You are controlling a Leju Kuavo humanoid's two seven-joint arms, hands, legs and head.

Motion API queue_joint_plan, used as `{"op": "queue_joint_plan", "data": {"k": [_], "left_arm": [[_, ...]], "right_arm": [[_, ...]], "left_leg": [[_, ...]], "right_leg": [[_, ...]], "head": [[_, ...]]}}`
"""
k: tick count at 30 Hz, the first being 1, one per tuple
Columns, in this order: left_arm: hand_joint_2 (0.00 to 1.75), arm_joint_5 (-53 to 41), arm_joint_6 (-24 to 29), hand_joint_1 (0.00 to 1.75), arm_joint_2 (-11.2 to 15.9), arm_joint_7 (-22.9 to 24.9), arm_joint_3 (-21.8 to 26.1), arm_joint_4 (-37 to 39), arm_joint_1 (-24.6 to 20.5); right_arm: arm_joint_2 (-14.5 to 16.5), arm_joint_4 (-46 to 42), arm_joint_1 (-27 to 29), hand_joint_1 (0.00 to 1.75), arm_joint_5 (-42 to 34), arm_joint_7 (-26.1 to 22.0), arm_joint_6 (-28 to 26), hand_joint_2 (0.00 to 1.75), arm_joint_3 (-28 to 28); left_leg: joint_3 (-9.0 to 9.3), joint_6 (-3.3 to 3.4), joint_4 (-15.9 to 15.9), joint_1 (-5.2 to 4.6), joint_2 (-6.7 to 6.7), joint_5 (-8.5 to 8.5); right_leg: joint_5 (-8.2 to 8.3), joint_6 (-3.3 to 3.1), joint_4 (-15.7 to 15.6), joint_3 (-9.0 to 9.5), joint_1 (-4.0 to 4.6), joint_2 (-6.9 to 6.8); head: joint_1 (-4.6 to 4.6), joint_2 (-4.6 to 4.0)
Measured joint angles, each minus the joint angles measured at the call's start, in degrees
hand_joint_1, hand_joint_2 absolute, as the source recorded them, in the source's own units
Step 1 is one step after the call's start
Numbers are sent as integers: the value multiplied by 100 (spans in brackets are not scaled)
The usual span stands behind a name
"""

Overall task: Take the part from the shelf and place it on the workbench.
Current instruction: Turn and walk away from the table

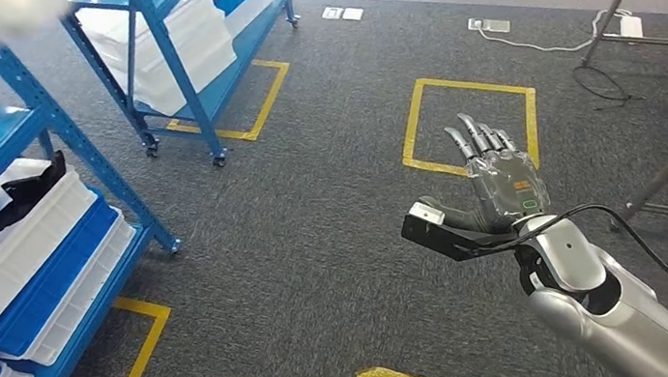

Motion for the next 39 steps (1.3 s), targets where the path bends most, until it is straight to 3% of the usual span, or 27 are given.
{"op": "queue_joint_plan", "data": {"k": [1,2,3,4,6,8,10,11,13,15,17,18,20,22,23,24,26,28,30,32,33,34,35,37,39], "left_arm": [[0,4,-1,0,-1,8,-1,0,-6],[0,9,-1,0,0,5,-1,0,-8],[0,14,1,0,1,-2,-1,0,-7],[0,17,2,0,1,-15,-1,0,-8],[0,18,4,0,8,-48,-1,0,-16],[0,16,8,0,22,-81,0,0,-24],[0,13,10,0,31,-98,1,0,-18],[0,1,10,0,32,-101,1,0,-13],[0,-39,11,0,32,-102,-2,0,-19],[0,-75,25,0,30,-103,-3,0,-33],[0,-98,51,0,26,-106,-3,0,-38],[0,-111,63,0,25,-108,-4,0,-37],[0,-133,81,0,25,-109,-6,0,-28],[0,-147,90,0,22,-105,-13,0,-3],[0,-150,91,0,19,-103,-16,0,14],[0,-149,92,0,17,-102,-19,0,35],[0,-145,95,0,12,-101,-19,0,58],[0,-145,98,0,2,-96,-19,0,55],[0,-145,102,0,-19,-91,-19,0,27],[0,-143,103,0,-39,-87,-19,0,8],[0,-144,103,0,-43,-86,-19,0,5],[0,-144,103,0,-46,-86,-18,0,1],[0,-144,103,0,-48,-86,-17,0,-5],[0,-143,106,0,-41,-86,-16,0,-25],[0,-142,109,0,-32,-86,-15,0,-36]], "right_arm": [[20,1,-3,0,1,2,4,0,21],[38,1,-2,0,-1,4,6,0,40],[55,1,-5,0,-2,7,5,0,55],[69,1,-11,0,-3,11,5,0,63],[92,2,-26,0,-4,15,4,0,69],[112,3,-36,0,-5,17,3,0,82],[138,3,-56,0,-6,17,3,0,103],[149,2,-75,0,-6,17,2,0,111],[158,-2,-105,0,-12,25,-9,0,112],[137,-6,-94,0,-52,48,-30,0,99],[85,-10,-43,0,-112,77,-50,0,68],[55,-13,-15,0,-138,87,-57,0,50],[3,-27,27,0,-174,99,-67,0,10],[-37,-51,60,0,-187,103,-78,0,-33],[-57,-59,80,0,-191,105,-84,0,-51],[-72,-63,96,0,-198,106,-91,0,-62],[-98,-66,118,0,-216,107,-102,0,-91],[-120,-72,124,0,-228,103,-116,0,-126],[-160,-72,144,0,-235,101,-129,0,-143],[-191,-66,184,0,-244,103,-132,0,-147],[-198,-63,199,0,-246,104,-132,0,-148],[-207,-61,206,0,-248,103,-132,0,-151],[-216,-61,209,0,-248,103,-133,0,-156],[-227,-55,207,0,-249,102,-133,0,-167],[-229,-49,204,0,-250,102,-132,0,-172]], "left_leg": [[-2,2,2,9,-85,1],[-3,-1,7,20,-176,0],[-2,-10,17,35,-267,-2],[-1,-29,32,56,-363,-8],[-27,-109,100,91,-542,-37],[-93,-205,161,109,-687,-45],[-145,-276,155,137,-806,-17],[-167,-301,170,150,-778,-22],[-316,-334,475,142,-479,-185],[-671,-344,1234,126,-117,-538],[-978,-323,1891,117,-20,-769],[-984,-294,1927,104,-11,-749],[-633,-189,1317,31,91,-465],[-191,-73,502,-93,393,-230],[-81,-39,280,-141,499,-191],[-52,-25,193,-169,528,-200],[-33,-12,123,-147,387,-166],[53,9,0,-93,234,-100],[109,24,-56,-53,73,-61],[115,26,-48,-29,-96,-58],[116,17,-40,-13,-186,-61],[117,-2,-21,9,-276,-69],[116,-34,12,37,-368,-86],[89,-127,97,80,-525,-138],[58,-185,146,89,-595,-169]], "right_leg": [[-125,16,365,-195,-6,47],[-147,35,576,-324,-18,61],[-45,57,552,-345,-37,67],[160,83,291,-252,-65,92],[566,145,-512,86,-142,310],[694,127,-923,254,-167,486],[687,27,-930,246,-131,406],[694,-17,-932,251,-116,336],[703,-98,-942,267,-97,195],[694,-150,-945,275,-59,55],[679,-175,-944,278,-18,-104],[672,-184,-944,282,-2,-183],[654,-196,-945,301,16,-328],[630,-183,-951,326,28,-448],[618,-168,-955,333,35,-506],[609,-150,-963,338,40,-568],[585,-110,-981,363,49,-678],[453,-69,-805,330,42,-478],[133,-32,-165,49,20,-95],[-90,9,498,-315,-7,54],[-46,36,575,-390,-28,65],[107,70,423,-352,-56,77],[336,114,70,-210,-96,119],[626,213,-621,103,-164,375],[645,261,-853,215,-181,581]], "head": [[3,0],[5,0],[7,0],[8,0],[8,0],[9,0],[10,0],[9,0],[-12,0],[-37,0],[-44,0],[-44,0],[-45,0],[-46,0],[-45,0],[-45,0],[-43,1],[-32,-1],[-16,-3],[-5,-2],[-3,-2],[-1,-2],[-1,-2],[2,-2],[5,-2]]}}
